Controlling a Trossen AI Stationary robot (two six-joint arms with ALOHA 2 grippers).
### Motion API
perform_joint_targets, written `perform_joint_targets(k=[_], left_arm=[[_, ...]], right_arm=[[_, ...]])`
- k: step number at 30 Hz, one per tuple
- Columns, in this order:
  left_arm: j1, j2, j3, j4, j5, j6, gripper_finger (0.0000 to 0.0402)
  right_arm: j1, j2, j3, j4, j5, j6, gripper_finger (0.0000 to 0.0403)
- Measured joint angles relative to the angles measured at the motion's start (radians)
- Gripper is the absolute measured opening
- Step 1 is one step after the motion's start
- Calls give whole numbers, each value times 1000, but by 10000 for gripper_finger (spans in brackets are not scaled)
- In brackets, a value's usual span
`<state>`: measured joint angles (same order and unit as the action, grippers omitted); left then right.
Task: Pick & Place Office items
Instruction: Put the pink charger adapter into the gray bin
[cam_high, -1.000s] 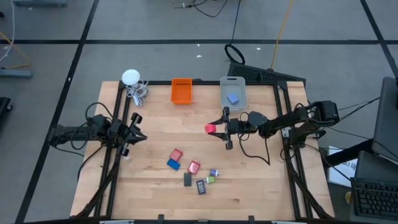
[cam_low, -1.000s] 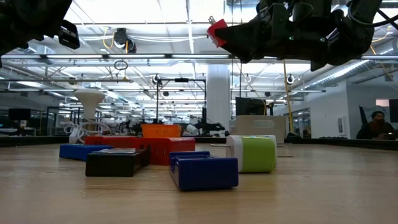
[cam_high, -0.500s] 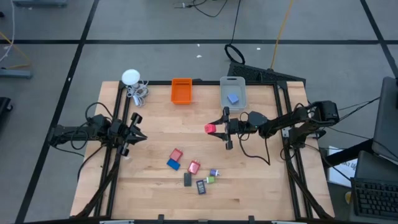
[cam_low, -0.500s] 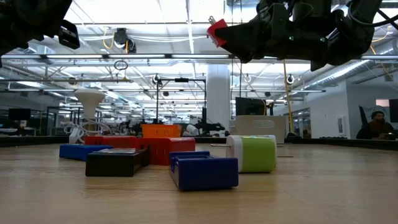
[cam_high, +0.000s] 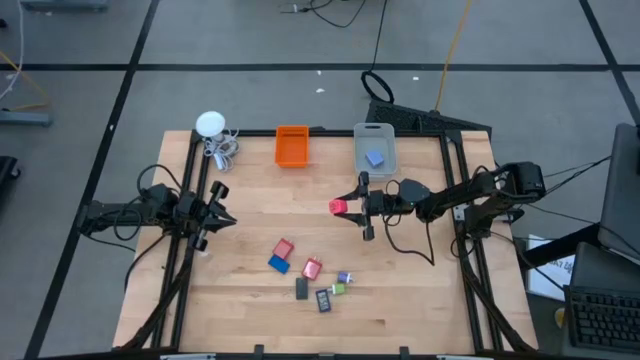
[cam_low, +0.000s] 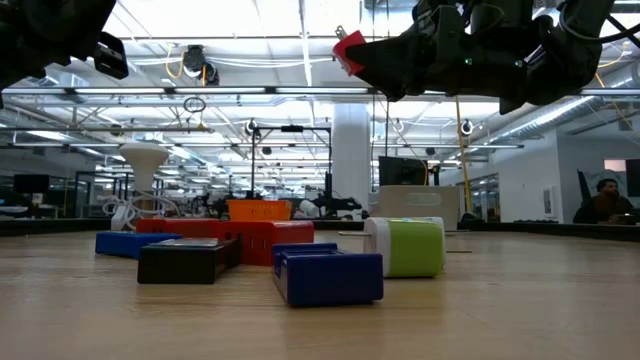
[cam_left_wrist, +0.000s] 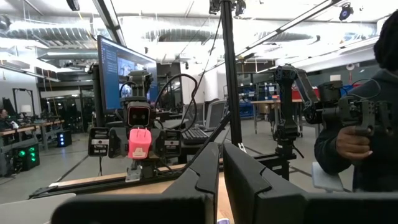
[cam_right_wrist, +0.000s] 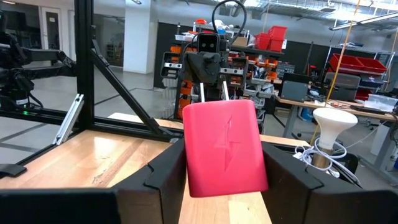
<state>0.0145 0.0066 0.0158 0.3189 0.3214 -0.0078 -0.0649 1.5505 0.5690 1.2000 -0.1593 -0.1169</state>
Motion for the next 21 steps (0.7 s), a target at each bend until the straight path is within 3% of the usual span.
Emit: perform_joint_targets(k=[21], left_arm=[[0, 0, 0, 0, 0, 0, 24]], right_arm=[[0, 0, 0, -5, 5, 39, 165]])
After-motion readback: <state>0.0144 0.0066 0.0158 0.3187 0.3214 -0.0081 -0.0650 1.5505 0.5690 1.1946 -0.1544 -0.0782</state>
